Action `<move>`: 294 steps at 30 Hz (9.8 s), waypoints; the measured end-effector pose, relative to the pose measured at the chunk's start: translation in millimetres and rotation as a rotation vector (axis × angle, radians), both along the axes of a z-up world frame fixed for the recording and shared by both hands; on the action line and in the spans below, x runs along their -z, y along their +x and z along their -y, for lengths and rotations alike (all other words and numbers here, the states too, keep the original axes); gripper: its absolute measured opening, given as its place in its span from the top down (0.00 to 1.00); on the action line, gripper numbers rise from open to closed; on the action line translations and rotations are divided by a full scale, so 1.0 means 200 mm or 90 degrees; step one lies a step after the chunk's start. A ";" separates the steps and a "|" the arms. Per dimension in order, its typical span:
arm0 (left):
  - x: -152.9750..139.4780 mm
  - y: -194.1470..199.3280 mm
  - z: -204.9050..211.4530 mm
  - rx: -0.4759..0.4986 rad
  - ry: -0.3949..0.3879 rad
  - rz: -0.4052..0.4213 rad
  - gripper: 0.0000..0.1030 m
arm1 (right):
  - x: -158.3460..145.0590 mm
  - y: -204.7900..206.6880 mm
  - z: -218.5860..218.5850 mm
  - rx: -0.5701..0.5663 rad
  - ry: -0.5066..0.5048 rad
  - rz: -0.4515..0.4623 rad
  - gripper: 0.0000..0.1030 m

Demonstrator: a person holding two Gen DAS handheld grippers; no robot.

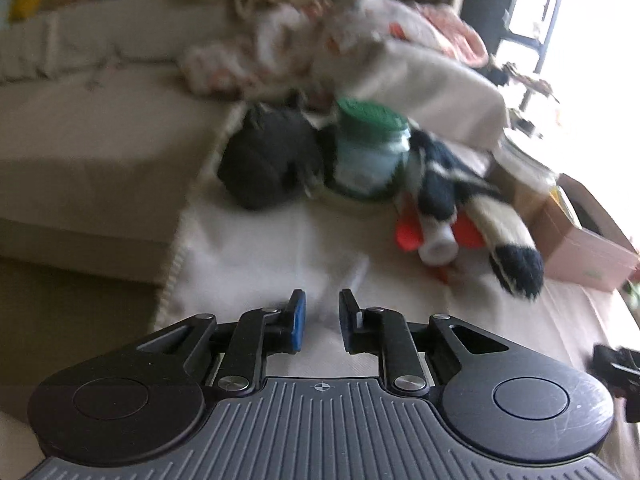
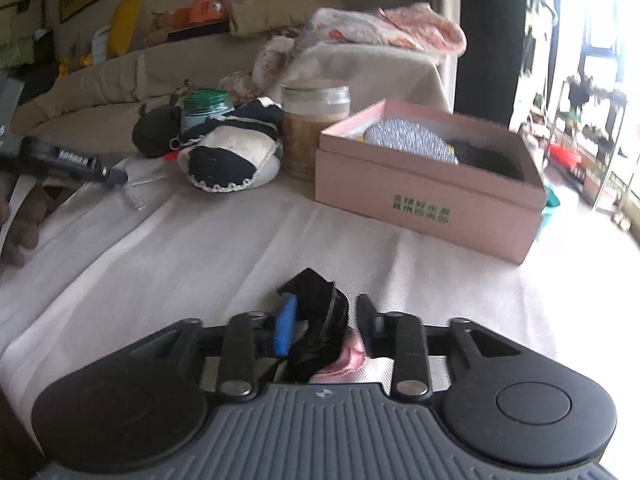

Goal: Organize soft objects

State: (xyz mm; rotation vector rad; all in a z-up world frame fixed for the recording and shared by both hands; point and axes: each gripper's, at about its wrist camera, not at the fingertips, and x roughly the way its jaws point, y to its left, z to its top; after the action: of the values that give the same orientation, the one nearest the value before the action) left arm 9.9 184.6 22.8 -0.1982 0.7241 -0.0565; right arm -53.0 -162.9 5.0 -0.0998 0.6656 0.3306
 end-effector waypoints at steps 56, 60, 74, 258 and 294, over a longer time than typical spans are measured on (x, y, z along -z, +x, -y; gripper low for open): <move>-0.12 -0.32 0.62 0.373 0.137 0.041 0.87 | -0.24 -0.20 0.16 0.008 -0.035 0.085 0.80; -0.27 -0.27 0.73 0.406 0.130 0.085 0.87 | -0.35 -0.15 0.22 0.023 -0.027 0.107 0.80; -0.11 -0.20 0.60 0.348 0.123 -0.070 0.80 | -0.17 -0.06 0.23 0.048 0.001 0.058 0.80; -0.87 0.83 0.21 0.160 0.127 0.081 0.35 | -1.18 0.88 -0.40 -0.008 0.062 0.079 0.87; -0.49 1.04 1.34 0.394 -0.170 -0.074 0.36 | -0.77 0.86 0.66 0.205 0.104 0.040 0.87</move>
State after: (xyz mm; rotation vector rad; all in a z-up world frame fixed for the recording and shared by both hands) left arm 218.2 -84.0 119.8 -0.2270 0.8719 -0.7382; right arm 119.2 -294.6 159.2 0.1515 0.5787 0.0703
